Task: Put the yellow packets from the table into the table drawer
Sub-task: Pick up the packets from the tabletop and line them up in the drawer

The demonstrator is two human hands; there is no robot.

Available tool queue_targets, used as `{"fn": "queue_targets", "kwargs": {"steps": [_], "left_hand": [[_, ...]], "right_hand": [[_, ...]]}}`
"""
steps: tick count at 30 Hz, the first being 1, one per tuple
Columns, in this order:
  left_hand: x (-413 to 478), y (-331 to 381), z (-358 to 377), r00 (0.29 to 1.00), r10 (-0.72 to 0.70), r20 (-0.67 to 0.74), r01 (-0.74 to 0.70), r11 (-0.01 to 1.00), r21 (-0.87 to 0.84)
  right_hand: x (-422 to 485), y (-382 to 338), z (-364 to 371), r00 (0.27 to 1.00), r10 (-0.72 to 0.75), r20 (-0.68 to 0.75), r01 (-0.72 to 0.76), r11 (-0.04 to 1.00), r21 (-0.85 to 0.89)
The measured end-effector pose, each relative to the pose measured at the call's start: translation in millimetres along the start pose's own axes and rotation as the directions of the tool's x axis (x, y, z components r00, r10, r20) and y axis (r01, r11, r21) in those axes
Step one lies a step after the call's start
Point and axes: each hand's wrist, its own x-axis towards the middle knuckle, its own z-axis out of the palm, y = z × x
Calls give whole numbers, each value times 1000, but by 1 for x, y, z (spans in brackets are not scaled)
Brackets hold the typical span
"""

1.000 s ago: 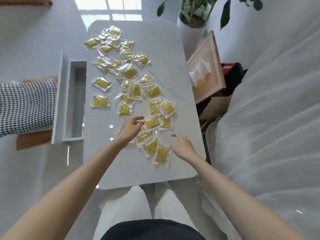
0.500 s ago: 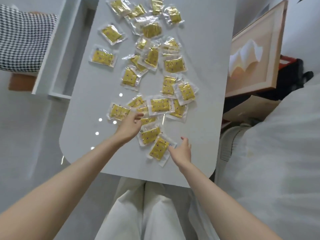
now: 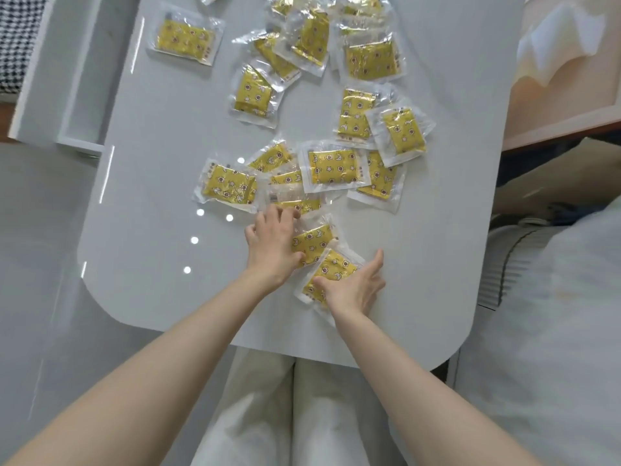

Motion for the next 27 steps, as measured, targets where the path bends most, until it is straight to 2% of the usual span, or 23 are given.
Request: {"fn": "queue_targets", "kwargs": {"steps": [4,7,9,11,13,15,17,19,21,23,27], "left_hand": [[4,0,2,999,-35,3,35,999,-37],[4,0,2,998,-49,27,50,998,-37],[1,-2,4,995,-75,62,78,995,-60],[0,-4,6,993,-68,101,81,989,-126],[-2,-8,5,989,-10,145,41,977,-209],[-4,-12,0,990,22,137,12,969,-247],[-5,-16,-9,999,-3,37,12,967,-255],[-2,-19,-14,996,-37,-77,16,966,-258],[5,-21,-15,993,-47,-108,22,975,-222],[12,-19,-14,996,-45,-72,34,990,-136],[20,-10,-7,993,-102,-66,100,994,-36]], "right_hand": [[-2,-1,-5,1000,-26,7,25,995,100],[-6,5,-5,998,47,41,-58,953,296],[-7,8,-7,988,112,110,-150,877,457],[-5,10,-11,976,80,203,-191,761,620],[0,11,-14,967,26,253,-199,698,688],[4,9,-16,961,30,275,-217,695,686],[5,6,-13,964,78,252,-223,754,618],[6,1,-7,976,172,133,-216,843,493],[5,-5,3,960,278,9,-259,882,395],[-1,-12,10,923,383,-24,-353,872,340],[-12,-17,15,859,512,-15,-451,771,449]]}}
